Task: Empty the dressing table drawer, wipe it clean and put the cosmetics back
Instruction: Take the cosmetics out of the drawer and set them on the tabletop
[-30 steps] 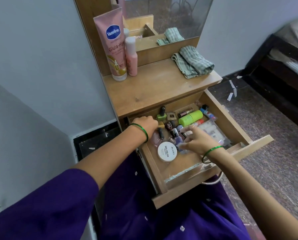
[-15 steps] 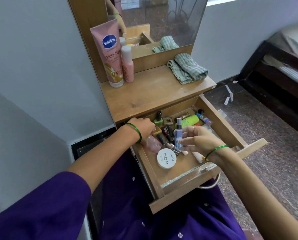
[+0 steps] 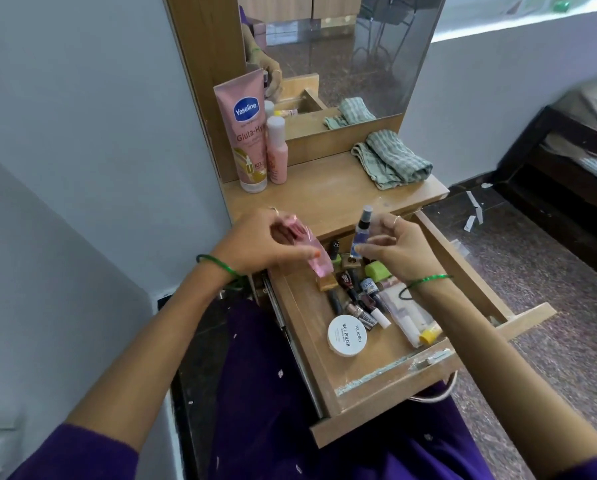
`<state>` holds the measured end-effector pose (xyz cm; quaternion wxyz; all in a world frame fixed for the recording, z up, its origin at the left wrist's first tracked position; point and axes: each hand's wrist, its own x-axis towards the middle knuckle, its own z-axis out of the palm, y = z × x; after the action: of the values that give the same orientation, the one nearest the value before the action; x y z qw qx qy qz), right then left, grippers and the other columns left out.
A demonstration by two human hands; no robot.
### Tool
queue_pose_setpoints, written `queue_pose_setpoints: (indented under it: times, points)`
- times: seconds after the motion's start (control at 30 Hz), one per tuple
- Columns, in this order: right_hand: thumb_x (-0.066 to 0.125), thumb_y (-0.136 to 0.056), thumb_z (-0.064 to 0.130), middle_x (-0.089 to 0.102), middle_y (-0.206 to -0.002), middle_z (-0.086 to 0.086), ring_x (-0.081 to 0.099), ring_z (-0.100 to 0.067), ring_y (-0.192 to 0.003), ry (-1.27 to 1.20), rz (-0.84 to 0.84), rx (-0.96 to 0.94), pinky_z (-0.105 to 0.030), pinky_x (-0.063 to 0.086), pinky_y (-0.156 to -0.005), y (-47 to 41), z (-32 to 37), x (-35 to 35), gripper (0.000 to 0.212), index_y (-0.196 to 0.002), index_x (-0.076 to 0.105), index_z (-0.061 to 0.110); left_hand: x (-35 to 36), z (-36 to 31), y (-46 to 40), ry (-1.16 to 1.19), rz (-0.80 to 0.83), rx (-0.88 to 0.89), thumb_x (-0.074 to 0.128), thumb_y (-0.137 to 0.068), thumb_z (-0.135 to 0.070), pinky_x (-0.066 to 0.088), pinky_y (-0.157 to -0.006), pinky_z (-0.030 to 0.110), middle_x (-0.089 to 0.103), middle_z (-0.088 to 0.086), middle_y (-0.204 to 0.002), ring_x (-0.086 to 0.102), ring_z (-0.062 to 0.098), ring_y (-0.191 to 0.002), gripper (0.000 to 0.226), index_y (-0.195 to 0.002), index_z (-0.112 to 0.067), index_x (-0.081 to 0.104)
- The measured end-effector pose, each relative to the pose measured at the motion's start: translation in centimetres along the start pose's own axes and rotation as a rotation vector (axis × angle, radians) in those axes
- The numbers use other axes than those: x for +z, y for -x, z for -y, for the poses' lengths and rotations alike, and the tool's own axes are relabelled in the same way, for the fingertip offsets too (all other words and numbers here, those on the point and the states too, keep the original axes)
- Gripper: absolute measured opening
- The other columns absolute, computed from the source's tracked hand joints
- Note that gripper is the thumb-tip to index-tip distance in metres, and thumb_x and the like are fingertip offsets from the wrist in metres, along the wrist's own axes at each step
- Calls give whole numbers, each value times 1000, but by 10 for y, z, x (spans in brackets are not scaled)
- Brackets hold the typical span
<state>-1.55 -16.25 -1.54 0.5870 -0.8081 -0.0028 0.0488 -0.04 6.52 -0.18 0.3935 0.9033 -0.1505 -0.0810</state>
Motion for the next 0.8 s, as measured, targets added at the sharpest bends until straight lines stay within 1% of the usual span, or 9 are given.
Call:
queue_pose_setpoints:
  times: [0.07,0.1,0.17,0.27,0.3,0.37,0.43,0.6,0.8]
  points:
    - [70,-75,-5,67,-79,-5,65,-23,-76,17,-26,-42,-33,56,-75,-13,4,7,31,-81,60,24,-10,4,3,163,-107,-28,75,-61,-51,52,-73,19,68,0,-94,64,9,-84,69,-115,-10,63]
    - [71,-75,-2,69,-84,-11,66,-28,-78,27,-36,-50,-37,56,-79,-20,5,12,29,-87,62,23,-15,7,3,205,-159,-28,74,-59,-52,52,-74,18,69,2,-94,64,10,-83,70,-114,-10,64]
    - [73,-75,3,69,-94,-17,66,-28,-82,57,-63,-62,-40,55,-84,-37,7,21,32,-103,63,12,-22,13,3,221,-262,-26,74,-59,-51,53,-73,16,70,4,-94,64,12,-83,60,-105,-13,69]
    - [73,-74,2,63,-87,-3,60,-19,-80,80,-108,-104,-30,52,-78,-61,12,35,35,-105,61,9,-32,26,-1,166,-390,-65,78,-67,-46,53,-75,18,71,-1,-92,66,11,-84,39,-97,-23,70]
    - [73,-73,1,58,-83,3,57,-16,-78,83,-126,-116,-25,50,-73,-68,14,40,36,-106,61,11,-34,30,-2,157,-430,-80,78,-69,-44,53,-75,18,71,-3,-92,66,10,-84,36,-97,-24,70]
    - [73,-73,1,52,-77,9,55,-12,-77,93,-159,-127,-22,48,-70,-79,18,49,39,-108,62,13,-38,37,-6,155,-508,-100,78,-71,-42,51,-73,12,70,-5,-93,65,4,-84,35,-99,-22,70]
    - [73,-73,2,49,-74,10,54,-12,-75,117,-180,-128,-22,46,-69,-92,17,56,38,-108,63,13,-40,43,-11,151,-585,-116,78,-73,-37,48,-72,8,68,-7,-94,62,0,-84,36,-102,-18,69]
    - [72,-74,2,51,-77,6,52,-9,-69,72,-255,-93,-13,43,-61,-115,11,70,38,-110,62,11,-41,58,-26,145,-712,-141,76,-76,-32,50,-86,26,66,-7,-96,61,3,-92,30,-102,-19,68]
    - [71,-76,4,53,-83,1,50,-12,-72,91,-289,-96,-19,43,-65,-129,12,79,35,-108,61,12,-41,64,-42,129,-756,-139,76,-78,-24,48,-83,23,67,4,-107,60,13,-102,38,-111,-9,66]
